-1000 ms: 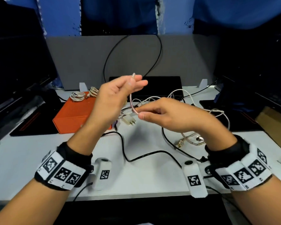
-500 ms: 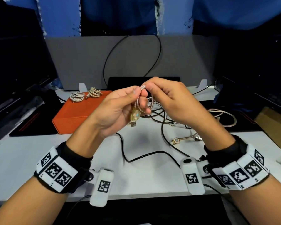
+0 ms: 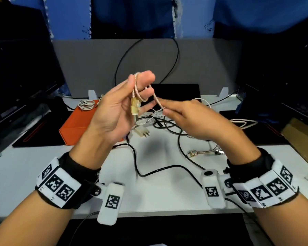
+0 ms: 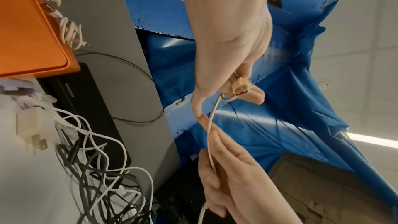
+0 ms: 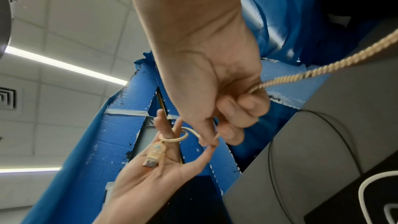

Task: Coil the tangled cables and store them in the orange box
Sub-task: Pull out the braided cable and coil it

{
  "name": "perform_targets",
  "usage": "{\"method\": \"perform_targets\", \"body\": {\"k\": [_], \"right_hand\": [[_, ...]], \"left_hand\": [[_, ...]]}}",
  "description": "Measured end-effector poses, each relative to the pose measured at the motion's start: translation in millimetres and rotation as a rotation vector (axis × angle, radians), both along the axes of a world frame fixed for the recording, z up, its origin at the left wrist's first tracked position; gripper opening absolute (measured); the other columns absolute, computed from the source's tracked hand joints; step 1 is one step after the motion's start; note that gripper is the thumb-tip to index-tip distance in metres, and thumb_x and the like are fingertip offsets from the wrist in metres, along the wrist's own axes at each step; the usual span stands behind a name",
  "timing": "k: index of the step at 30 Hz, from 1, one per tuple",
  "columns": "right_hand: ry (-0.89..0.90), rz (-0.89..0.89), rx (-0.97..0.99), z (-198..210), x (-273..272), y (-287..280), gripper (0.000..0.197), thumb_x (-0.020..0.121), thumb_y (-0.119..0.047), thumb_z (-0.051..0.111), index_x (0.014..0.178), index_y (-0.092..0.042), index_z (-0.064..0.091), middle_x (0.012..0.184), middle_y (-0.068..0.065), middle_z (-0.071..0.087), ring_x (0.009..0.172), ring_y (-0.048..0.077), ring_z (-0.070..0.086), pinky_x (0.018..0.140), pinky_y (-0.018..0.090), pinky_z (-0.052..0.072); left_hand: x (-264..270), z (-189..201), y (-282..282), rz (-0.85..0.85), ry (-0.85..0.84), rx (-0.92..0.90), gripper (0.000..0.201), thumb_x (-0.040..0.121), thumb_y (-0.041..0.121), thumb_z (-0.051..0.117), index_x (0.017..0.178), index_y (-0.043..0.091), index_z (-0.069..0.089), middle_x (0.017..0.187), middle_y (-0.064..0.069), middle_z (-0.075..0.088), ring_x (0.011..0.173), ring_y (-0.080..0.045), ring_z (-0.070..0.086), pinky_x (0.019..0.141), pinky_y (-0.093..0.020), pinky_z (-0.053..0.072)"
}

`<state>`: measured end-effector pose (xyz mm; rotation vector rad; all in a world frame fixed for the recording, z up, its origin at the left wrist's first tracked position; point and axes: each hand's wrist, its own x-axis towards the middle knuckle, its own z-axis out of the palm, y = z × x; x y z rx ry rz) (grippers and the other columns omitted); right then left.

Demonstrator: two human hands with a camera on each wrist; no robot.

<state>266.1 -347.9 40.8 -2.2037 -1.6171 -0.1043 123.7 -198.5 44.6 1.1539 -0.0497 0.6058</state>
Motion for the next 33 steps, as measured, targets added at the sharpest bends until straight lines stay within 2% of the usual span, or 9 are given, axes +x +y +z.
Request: {"method": "perform_targets", "body": {"k": [4,6,8,11,18,22,25,31,33], "right_hand": [[-0.04,0.149,-0.22,1,-17,-4,0.026,0.108,-0.046,0.042,0.111,-0.033,0.065,0.066,-0.009,0.056,0.068,0.005,0.053,0.07,0.035,0.044],[-0.023,0.203,-0.212,7,-22,-7,0.028,0.106,-0.042,0.05,0.082,-0.03,0.057,0.059,-0.013,0.053,0.06,0.002,0.05,0.063,0.032,0.037],[0.04,0.207,-0.105,15,-20,-12,0.025,0.103,-0.035,0.06,0.078,-0.032,0.059,0.06,-0.029,0.056,0.063,-0.008,0.053,0.062,0.018,0.035],[0.225,0.155,0.252,21,-9,-16,0.01,0.095,-0.031,0.073,0.088,-0.025,0.069,0.062,-0.015,0.058,0.058,0.004,0.05,0.059,0.025,0.038],[0.231,0.126,0.346,7,-10,-1,0.025,0.108,-0.041,0.048,0.11,-0.027,0.069,0.094,-0.011,0.072,0.093,0.006,0.068,0.085,0.039,0.055],[0.174,0.113,0.354,4,-12,2,0.03,0.109,-0.043,0.042,0.09,-0.028,0.059,0.08,-0.006,0.067,0.078,0.011,0.062,0.075,0.044,0.052],[0.147,0.117,0.38,5,-11,-1,0.031,0.108,-0.041,0.046,0.084,-0.026,0.059,0.073,-0.003,0.065,0.072,0.012,0.061,0.07,0.042,0.05],[0.145,0.181,0.377,6,-15,-1,0.03,0.11,-0.038,0.043,0.092,-0.018,0.057,0.073,0.0,0.061,0.067,0.013,0.055,0.063,0.035,0.044],[0.159,0.169,0.413,6,-14,1,0.028,0.112,-0.035,0.04,0.1,-0.017,0.057,0.076,0.002,0.061,0.07,0.016,0.056,0.066,0.037,0.046]], "left_hand": [[5,-8,2,0.212,0.106,0.374,0.03,0.107,0.022,0.044,0.13,0.011,0.06,0.115,-0.004,0.077,0.097,-0.016,0.074,0.091,-0.032,0.055],[8,-14,1,0.233,0.152,0.539,0.027,0.109,0.021,0.044,0.126,0.016,0.063,0.117,-0.005,0.076,0.097,-0.02,0.074,0.088,-0.033,0.057],[10,-18,1,0.219,0.194,0.683,0.024,0.109,0.021,0.047,0.117,0.018,0.069,0.11,-0.003,0.077,0.093,-0.021,0.074,0.085,-0.036,0.059],[6,-18,-1,0.12,0.233,0.853,0.033,0.109,0.019,0.043,0.096,0.004,0.068,0.083,-0.003,0.074,0.074,-0.018,0.065,0.075,-0.03,0.051],[4,-16,4,-0.009,0.158,0.73,0.044,0.109,0.026,0.039,0.09,-0.011,0.053,0.062,0.001,0.048,0.061,-0.017,0.039,0.062,-0.032,0.032],[3,-17,-1,-0.116,0.123,0.581,0.024,0.106,0.015,0.037,0.1,0.006,0.059,0.07,0.001,0.062,0.072,-0.02,0.065,0.072,-0.025,0.051],[3,-20,-8,-0.183,0.122,0.426,0.029,0.105,0.018,0.037,0.096,0.007,0.062,0.063,-0.003,0.06,0.067,-0.023,0.064,0.074,-0.03,0.054],[-1,-16,-8,-0.282,0.112,0.256,0.04,0.104,0.023,0.039,0.079,0.015,0.069,0.047,0.003,0.049,0.054,-0.018,0.058,0.06,-0.019,0.05],[2,-15,-11,-0.255,0.075,0.175,0.037,0.104,0.023,0.042,0.082,0.014,0.071,0.054,0.003,0.054,0.056,-0.016,0.061,0.071,-0.023,0.053]]}}
